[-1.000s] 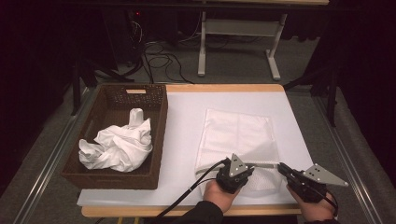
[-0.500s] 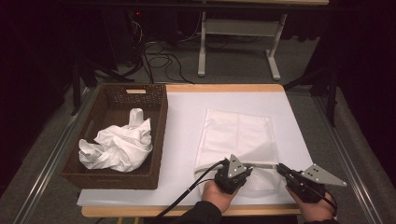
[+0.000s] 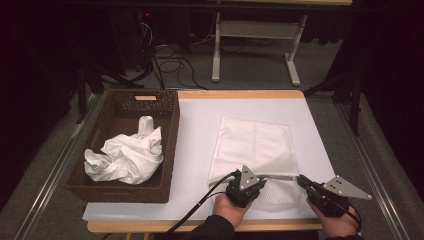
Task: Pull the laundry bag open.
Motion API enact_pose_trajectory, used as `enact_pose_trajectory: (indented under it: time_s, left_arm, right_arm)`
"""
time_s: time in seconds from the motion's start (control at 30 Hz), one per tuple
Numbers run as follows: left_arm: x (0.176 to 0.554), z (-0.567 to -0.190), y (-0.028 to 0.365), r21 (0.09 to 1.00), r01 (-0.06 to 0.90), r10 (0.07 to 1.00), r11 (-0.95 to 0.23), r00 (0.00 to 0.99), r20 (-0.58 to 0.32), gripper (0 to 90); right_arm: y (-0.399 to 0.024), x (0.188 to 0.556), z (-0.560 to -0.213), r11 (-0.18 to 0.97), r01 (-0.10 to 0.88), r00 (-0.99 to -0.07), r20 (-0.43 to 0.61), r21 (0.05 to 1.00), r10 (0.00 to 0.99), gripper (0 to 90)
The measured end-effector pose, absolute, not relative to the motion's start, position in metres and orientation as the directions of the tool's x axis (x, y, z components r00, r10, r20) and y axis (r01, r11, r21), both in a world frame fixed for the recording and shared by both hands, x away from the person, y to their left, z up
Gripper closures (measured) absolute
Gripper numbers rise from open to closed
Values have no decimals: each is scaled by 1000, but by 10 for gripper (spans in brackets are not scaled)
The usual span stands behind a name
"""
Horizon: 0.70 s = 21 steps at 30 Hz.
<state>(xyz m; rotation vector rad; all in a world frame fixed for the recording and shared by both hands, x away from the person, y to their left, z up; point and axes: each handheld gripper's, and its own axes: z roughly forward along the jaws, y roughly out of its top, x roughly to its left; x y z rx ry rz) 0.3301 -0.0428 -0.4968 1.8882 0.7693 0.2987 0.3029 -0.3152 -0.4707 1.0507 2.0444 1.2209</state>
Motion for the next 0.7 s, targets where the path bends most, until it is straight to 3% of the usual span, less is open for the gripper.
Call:
enact_pose_trajectory:
  time_s: [0.7]
  left_arm:
    - [325, -499, 31, 866, 434, 711, -248, 689, -142, 861]
  right_arm:
    - [-318, 304, -473, 282, 369, -547, -39, 886, 837, 872]
